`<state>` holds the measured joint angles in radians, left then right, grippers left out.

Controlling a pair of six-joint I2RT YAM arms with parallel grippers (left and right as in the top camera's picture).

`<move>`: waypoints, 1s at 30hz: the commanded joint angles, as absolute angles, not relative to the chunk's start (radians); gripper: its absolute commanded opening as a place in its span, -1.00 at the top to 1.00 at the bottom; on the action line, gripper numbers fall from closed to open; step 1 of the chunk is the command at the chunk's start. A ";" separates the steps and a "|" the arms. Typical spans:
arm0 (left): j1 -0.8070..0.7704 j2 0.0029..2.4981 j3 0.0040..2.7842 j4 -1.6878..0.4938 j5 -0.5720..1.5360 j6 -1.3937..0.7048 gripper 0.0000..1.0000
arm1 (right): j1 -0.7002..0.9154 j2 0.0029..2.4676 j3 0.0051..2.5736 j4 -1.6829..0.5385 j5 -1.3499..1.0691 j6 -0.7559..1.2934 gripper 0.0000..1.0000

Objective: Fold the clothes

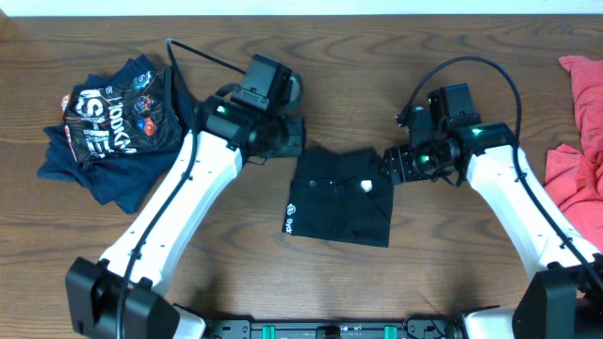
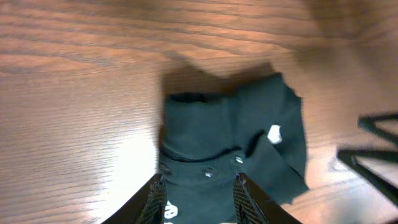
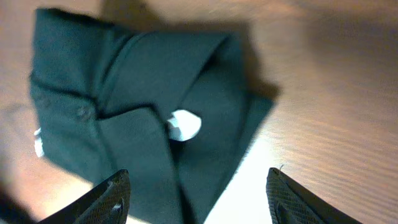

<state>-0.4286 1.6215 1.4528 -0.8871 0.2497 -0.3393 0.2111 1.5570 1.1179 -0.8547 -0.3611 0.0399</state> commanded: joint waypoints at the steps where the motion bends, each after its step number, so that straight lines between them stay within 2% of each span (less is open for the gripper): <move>1: -0.420 1.677 1.429 -0.892 0.227 -0.323 0.25 | 0.247 1.576 1.073 -0.868 -0.464 0.021 -0.33; 12: -0.446 1.808 1.411 -0.892 0.227 -0.323 0.25 | 0.276 1.627 0.886 -0.765 -0.461 0.042 -0.28; 13: -0.451 1.814 1.411 -0.891 0.226 -0.323 0.25 | 0.276 1.628 0.878 -0.763 -0.461 0.047 -0.20; 15: -0.458 1.827 1.411 -0.888 0.226 -0.323 0.25 | 0.276 1.628 0.870 -0.772 -0.473 0.047 0.19; 16: -0.461 1.837 1.411 -0.888 0.226 -0.323 0.25 | 0.276 1.628 0.868 -0.781 -0.480 0.047 0.63; 17: -0.464 1.843 1.411 -0.888 0.226 -0.323 0.25 | 0.276 1.628 0.866 -0.791 -0.480 0.047 0.97; 22: -0.471 1.890 1.411 -0.887 0.222 -0.323 0.24 | 0.276 1.628 0.852 -0.823 -0.454 0.047 0.98; 28: -0.471 1.963 1.411 -0.861 0.222 -0.323 0.24 | 0.275 1.628 0.852 -0.936 -0.156 0.229 0.98; 30: -0.472 1.987 1.411 -0.857 0.223 -0.323 0.24 | 0.275 1.628 0.852 -0.936 -0.149 0.231 0.98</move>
<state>-0.4706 1.9453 1.4174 -0.8574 0.2356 -0.3389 0.2623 1.6241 0.8574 -0.9344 -0.2649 0.1558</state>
